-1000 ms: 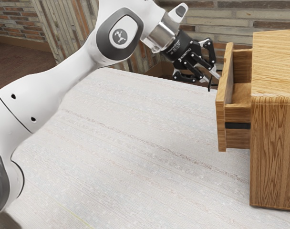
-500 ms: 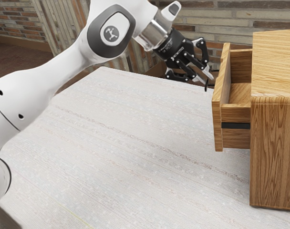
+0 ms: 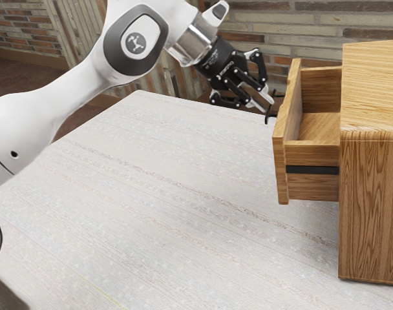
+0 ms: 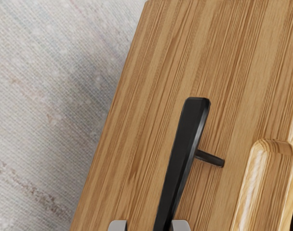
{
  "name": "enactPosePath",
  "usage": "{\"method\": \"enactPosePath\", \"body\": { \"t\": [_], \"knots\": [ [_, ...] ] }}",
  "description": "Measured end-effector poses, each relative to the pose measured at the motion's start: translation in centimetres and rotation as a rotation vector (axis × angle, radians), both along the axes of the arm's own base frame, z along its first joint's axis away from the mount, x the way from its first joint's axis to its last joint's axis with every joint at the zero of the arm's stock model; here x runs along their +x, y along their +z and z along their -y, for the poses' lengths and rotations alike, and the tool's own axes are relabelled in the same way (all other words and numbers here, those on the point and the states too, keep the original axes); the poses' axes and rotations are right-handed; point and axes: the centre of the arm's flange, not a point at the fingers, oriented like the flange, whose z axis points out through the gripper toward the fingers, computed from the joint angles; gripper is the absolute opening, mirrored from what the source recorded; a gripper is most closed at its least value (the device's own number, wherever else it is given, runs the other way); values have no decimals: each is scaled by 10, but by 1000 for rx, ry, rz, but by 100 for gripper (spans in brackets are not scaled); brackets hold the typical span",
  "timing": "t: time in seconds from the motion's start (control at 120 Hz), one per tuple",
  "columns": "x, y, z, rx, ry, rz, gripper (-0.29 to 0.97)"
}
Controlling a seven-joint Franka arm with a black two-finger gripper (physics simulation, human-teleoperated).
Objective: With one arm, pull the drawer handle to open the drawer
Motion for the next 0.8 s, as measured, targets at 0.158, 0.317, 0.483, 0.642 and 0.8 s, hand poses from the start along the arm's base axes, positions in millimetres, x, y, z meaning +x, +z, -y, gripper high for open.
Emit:
{"method": "enactPosePath", "body": {
  "t": [0.158, 0.317, 0.483, 0.642, 0.8],
  "knots": [
    [-1, -3, -5, 7, 6, -8, 2],
    [-7, -1, -9, 16, 7, -10, 2],
    [-10, 0, -13, 21, 11, -11, 3],
    [-13, -2, -22, 27, 21, -18, 3],
    [-20, 2, -28, 28, 25, -18, 3]
  ]
}}
